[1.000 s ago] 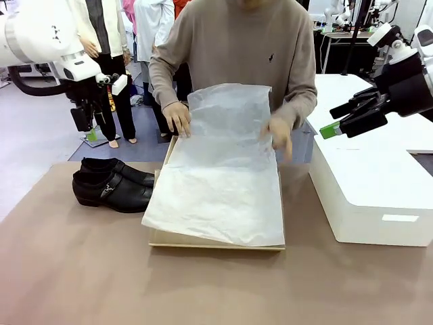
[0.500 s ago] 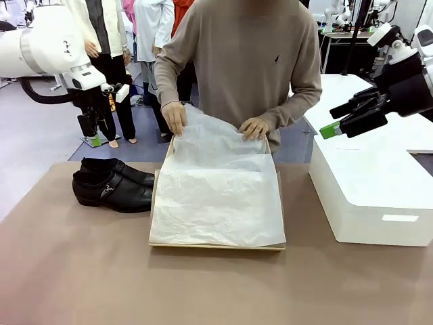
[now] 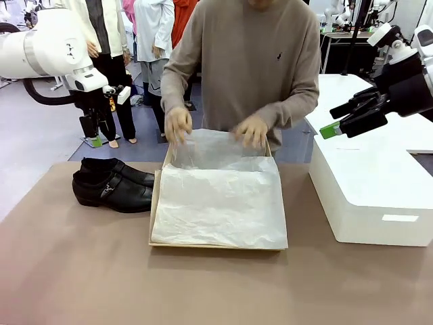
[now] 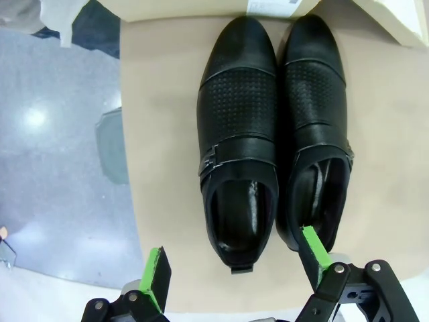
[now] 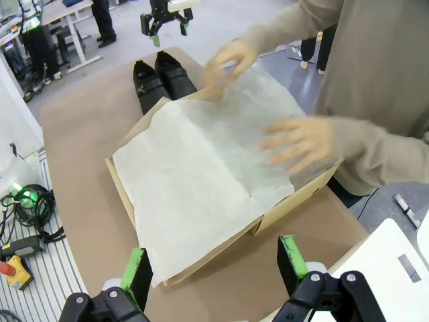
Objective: Pack the shoes into the box.
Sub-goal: Place one shoe of the Shoes into the Shoes Box.
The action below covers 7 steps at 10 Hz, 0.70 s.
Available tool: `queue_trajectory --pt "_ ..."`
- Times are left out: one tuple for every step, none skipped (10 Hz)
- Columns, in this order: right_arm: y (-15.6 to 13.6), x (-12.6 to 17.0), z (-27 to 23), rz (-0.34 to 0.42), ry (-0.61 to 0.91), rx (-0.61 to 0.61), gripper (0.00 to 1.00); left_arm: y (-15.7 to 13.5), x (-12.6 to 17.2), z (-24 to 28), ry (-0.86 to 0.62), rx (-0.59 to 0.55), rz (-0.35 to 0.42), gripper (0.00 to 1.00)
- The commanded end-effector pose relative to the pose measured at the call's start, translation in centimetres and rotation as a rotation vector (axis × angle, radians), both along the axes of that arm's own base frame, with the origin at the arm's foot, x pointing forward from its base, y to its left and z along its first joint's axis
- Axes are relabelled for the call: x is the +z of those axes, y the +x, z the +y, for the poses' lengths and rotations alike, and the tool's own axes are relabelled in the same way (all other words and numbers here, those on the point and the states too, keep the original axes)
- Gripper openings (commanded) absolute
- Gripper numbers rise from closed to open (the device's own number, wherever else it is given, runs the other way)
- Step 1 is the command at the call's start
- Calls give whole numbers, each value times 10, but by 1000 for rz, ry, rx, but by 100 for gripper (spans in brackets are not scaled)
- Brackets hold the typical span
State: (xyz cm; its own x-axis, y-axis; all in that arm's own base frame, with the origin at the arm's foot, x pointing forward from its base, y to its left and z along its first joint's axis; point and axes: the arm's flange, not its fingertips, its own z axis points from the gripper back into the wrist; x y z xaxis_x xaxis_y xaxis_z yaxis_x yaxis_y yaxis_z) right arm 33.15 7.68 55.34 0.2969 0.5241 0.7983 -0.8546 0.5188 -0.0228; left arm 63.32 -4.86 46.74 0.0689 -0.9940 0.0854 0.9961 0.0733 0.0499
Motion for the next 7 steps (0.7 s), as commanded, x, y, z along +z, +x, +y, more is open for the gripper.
queue_trajectory --pt "2 0 0 -9 10 14 100 -2 2 2 -5 6 -2 100" --pt "2 0 0 -9 10 14 100 -2 2 2 -5 6 -2 100" --pt "2 0 0 -9 10 14 100 0 0 0 -1 0 0 100" --pt "2 0 0 -9 10 14 100 6 -4 2 23 14 -7 100" --pt "2 0 0 -9 10 14 100 12 -10 5 29 16 -1 100" --pt "2 0 0 -9 10 14 100 17 -13 7 36 12 -12 100" --pt "2 0 0 -9 10 14 100 23 -17 10 49 17 -22 100"
